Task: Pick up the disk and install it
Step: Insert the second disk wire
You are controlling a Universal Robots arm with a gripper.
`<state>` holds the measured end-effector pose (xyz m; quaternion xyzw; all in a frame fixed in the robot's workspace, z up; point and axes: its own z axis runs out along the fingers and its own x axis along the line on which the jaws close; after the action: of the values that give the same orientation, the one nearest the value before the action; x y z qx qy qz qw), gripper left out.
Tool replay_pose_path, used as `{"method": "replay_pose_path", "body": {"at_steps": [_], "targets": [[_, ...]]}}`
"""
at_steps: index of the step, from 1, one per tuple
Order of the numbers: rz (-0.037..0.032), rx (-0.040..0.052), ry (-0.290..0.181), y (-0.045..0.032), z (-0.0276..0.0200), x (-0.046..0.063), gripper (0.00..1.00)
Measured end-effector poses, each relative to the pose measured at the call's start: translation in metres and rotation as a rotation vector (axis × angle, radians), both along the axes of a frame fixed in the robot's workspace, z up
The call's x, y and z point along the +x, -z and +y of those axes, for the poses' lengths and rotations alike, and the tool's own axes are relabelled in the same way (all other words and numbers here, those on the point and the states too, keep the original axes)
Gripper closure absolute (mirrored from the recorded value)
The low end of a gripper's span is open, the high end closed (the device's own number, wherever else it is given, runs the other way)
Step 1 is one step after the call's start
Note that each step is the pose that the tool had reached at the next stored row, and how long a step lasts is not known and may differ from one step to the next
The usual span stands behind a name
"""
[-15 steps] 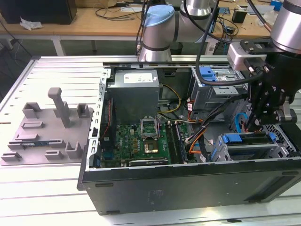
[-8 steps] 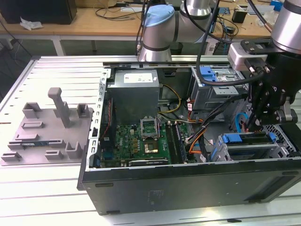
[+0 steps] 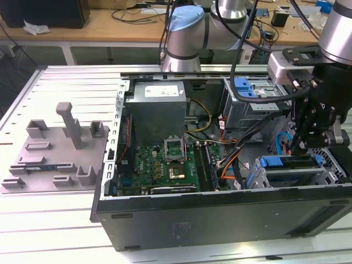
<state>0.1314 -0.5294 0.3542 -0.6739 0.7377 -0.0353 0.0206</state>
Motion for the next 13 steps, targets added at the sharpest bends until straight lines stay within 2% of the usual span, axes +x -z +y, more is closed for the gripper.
{"method": "replay_pose_path", "body": {"at_steps": [13], "targets": [[0.0000,0.0001,0.000,0.0032,0.0000,0.0005,0.84]]}}
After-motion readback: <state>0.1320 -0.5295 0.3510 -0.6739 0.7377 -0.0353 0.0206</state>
